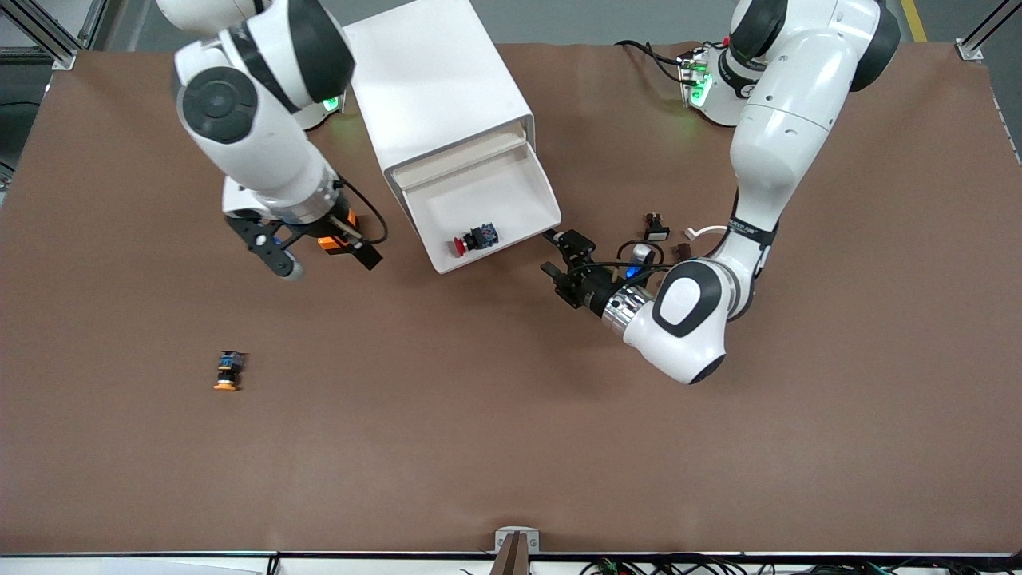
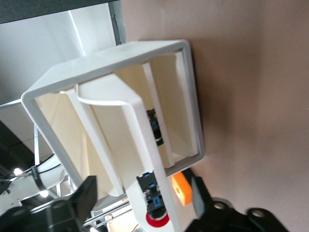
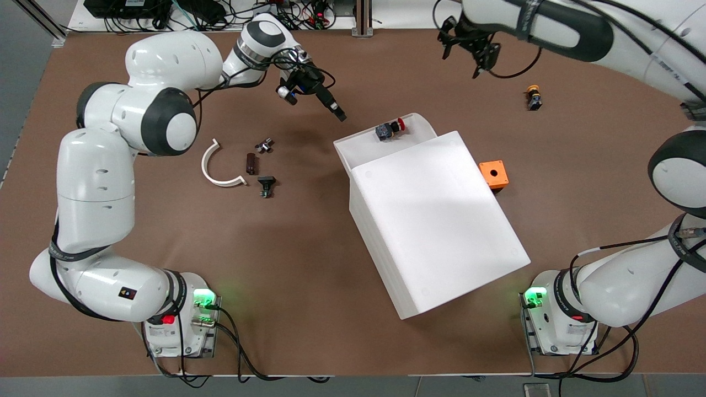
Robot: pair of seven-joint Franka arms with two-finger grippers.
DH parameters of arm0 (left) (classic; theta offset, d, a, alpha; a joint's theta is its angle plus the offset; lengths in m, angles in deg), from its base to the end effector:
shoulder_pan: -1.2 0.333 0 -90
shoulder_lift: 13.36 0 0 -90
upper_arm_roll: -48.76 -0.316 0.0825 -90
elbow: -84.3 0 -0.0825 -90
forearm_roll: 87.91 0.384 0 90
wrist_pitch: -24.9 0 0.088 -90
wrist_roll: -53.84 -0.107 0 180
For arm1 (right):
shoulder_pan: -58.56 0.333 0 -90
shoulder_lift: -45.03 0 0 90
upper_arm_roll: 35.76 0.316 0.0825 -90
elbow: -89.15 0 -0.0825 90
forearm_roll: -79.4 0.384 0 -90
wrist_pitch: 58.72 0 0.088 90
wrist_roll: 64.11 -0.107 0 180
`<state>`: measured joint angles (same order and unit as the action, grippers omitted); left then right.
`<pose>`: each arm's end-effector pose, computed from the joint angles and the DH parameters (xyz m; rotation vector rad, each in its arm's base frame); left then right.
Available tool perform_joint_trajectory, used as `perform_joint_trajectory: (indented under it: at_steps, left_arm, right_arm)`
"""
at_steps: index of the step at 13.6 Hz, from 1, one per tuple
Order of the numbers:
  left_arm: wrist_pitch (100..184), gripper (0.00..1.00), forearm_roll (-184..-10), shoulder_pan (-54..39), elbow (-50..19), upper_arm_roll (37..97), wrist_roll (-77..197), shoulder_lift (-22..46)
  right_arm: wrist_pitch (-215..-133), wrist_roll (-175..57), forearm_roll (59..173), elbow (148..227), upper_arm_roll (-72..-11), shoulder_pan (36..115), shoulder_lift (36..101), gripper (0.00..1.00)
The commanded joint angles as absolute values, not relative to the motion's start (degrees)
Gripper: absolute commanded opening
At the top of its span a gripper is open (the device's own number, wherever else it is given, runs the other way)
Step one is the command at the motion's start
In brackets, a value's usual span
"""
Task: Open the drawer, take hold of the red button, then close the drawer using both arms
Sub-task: 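Grasp the red button in the drawer with the right gripper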
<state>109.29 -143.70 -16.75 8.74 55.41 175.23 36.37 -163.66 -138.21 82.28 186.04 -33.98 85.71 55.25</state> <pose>0.5911 -0.3547 0.2335 -1.2788 -1.9690 1.6189 0.5346 0.2988 0.4851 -2.8868 1.2250 0.1030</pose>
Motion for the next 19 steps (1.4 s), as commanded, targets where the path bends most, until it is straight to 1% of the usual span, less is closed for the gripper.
perform_joint_trajectory:
  at_steps: [1, 4, 5, 6, 9, 11, 12, 13, 17, 19]
  left_arm:
    - [108.4, 0.99, -141.3, -15.4, 10.1, 53.6, 173.6, 35.3]
    - [108.4, 0.99, -136.9, -15.2, 12.1, 49.7, 167.9, 35.2]
    - [108.5, 0.99, -133.8, -15.9, 12.3, 47.0, 165.7, 35.2]
    - [108.5, 0.99, -131.1, -16.0, 12.4, 46.3, 163.3, 35.2]
    - [108.8, 0.99, -121.8, -16.0, 12.4, 45.1, 155.7, 33.1]
    - [108.7, 0.99, -112.4, -16.1, 14.6, 45.7, 147.8, 32.7]
    - [108.8, 0.99, -109.7, -16.6, 14.6, 45.9, 144.8, 31.8]
    - [109.0, 0.99, -108.3, -17.8, 14.9, 45.5, 142.7, 31.7]
    - [109.9, 0.99, -108.0, -17.3, 15.0, 45.4, 137.9, 29.4]
    - [109.9, 0.99, -107.9, -17.1, 15.0, 45.3, 131.1, 29.2]
  right_arm:
    - [-167.0, -147.8, 82.6, 186.3, -34.4, 90.3, 57.9, 1.0]
    - [-170.6, -155.6, 82.6, 187.0, -34.4, 94.3, 59.8, 1.0]
    - [-172.2, -156.8, 82.6, 187.9, -34.4, 95.9, 60.3, 1.0]
    - [-174.7, -158.7, 82.6, 189.5, -34.4, 97.0, 60.3, 1.0]
    - [-180.3, -163.4, 82.6, 193.7, -34.4, 99.9, 60.3, 1.0]
    - [-183.8, -165.7, 82.6, 196.1, -34.4, 101.6, 60.3, 1.0]
    - [-185.7, -166.4, 82.6, 197.5, -34.4, 102.2, 60.4, 1.0]
    - [-187.0, -166.8, 82.6, 198.4, -34.4, 102.5, 60.4, 1.0]
    - [-189.9, -168.8, 82.5, 198.9, -34.4, 103.8, 62.2, 1.0]
    - [-190.6, -169.0, 82.3, 198.9, -34.5, 104.1, 62.9, 0.97]
